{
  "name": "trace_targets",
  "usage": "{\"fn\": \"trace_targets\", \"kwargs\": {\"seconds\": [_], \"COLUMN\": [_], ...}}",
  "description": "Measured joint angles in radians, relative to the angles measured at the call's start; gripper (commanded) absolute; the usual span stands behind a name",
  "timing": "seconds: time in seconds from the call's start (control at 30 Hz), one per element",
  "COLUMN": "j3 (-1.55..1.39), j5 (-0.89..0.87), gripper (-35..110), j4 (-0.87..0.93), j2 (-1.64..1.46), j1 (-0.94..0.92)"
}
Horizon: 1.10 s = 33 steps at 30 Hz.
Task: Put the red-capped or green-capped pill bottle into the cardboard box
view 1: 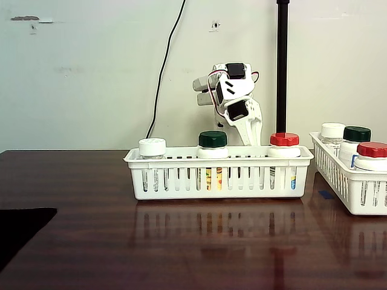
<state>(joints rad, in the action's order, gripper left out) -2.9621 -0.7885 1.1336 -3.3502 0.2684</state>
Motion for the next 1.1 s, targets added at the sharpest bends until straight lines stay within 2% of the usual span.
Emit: {"fn": "trace_targets", "kwargs": {"seconds": [0.07, 0.13, 0.23, 0.33, 0.43, 0.63, 1.1], "j3": [0.000, 0.000, 0.000, 0.000, 0.000, 0.000, 0.000], "j5": [-0.009, -0.097, -0.430, -0.776, -0.943, -1.002, -1.003], "gripper": [1, 1, 1, 1, 1, 1, 1], "j4": [-0.008, -0.081, -0.176, -0.199, -0.206, -0.215, -0.284], "j2": [0.000, -0.002, -0.002, 0.000, 0.000, 0.000, 0.000], "j1": [-0.002, -0.061, -0.210, -0.245, -0.255, -0.255, -0.325]}}
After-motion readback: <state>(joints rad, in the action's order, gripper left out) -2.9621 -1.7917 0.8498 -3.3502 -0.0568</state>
